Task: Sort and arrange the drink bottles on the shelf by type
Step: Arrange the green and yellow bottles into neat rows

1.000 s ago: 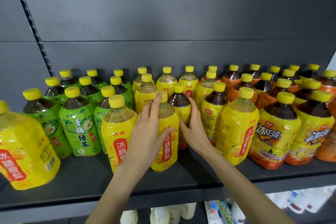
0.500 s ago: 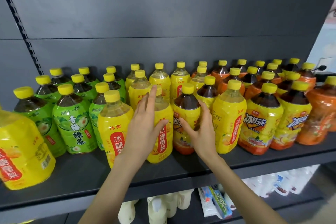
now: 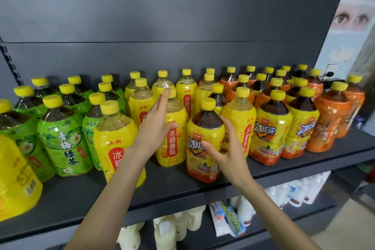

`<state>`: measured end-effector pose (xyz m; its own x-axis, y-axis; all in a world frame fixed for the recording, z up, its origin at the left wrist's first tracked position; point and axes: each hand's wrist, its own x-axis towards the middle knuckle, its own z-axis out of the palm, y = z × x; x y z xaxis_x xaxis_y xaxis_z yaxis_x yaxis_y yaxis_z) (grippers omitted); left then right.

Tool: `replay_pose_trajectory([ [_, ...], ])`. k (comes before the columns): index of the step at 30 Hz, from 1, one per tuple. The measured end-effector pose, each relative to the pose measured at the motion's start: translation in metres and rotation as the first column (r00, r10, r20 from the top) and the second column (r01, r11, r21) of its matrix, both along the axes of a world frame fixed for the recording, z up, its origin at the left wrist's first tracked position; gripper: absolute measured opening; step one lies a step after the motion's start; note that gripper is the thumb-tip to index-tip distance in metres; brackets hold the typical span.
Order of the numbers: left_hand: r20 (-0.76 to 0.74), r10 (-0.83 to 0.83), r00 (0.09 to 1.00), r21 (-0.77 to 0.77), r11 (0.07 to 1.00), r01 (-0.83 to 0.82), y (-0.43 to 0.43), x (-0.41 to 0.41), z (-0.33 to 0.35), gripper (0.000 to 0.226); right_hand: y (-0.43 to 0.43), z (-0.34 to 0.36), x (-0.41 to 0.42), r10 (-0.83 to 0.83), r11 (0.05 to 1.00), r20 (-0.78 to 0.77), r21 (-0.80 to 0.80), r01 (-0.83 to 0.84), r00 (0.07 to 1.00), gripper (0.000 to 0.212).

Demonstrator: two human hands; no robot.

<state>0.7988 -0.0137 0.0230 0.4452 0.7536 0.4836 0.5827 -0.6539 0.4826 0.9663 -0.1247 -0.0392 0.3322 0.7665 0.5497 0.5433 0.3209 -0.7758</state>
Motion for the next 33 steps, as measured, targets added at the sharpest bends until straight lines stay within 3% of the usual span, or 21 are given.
replay_pose_trajectory([
  [4,-0.06,0.082,0.995,0.093,0.993,-0.076,-0.004,0.003,-0.004,0.094,-0.004,0.003,0.004,0.075,0.997,-0.034,-0.022,-0.076,0.997,0.075],
  [8,0.111,0.028,0.993,0.16,0.986,-0.046,-0.037,0.005,-0.014,0.071,-0.003,0.002,0.004,0.054,0.996,-0.016,-0.069,-0.055,0.998,0.08],
  [12,0.242,-0.169,0.955,-0.055,0.981,0.188,-0.06,0.003,-0.026,0.072,-0.003,0.003,0.005,0.056,0.995,-0.027,-0.078,-0.058,0.998,0.079],
  [17,0.403,-0.258,0.878,-0.329,0.854,0.402,-0.063,0.006,-0.055,0.095,-0.002,0.005,0.008,0.225,0.972,-0.063,-0.059,-0.228,0.972,0.08],
  [25,0.507,-0.15,0.849,-0.359,0.859,0.366,-0.067,-0.008,-0.074,0.107,-0.01,0.019,-0.003,0.404,0.903,-0.19,-0.072,-0.423,0.895,0.065],
  [33,0.646,-0.02,0.763,-0.285,0.921,0.265,-0.106,-0.056,-0.056,0.087,-0.019,0.038,-0.039,0.596,0.784,-0.179,-0.083,-0.615,0.783,0.069],
])
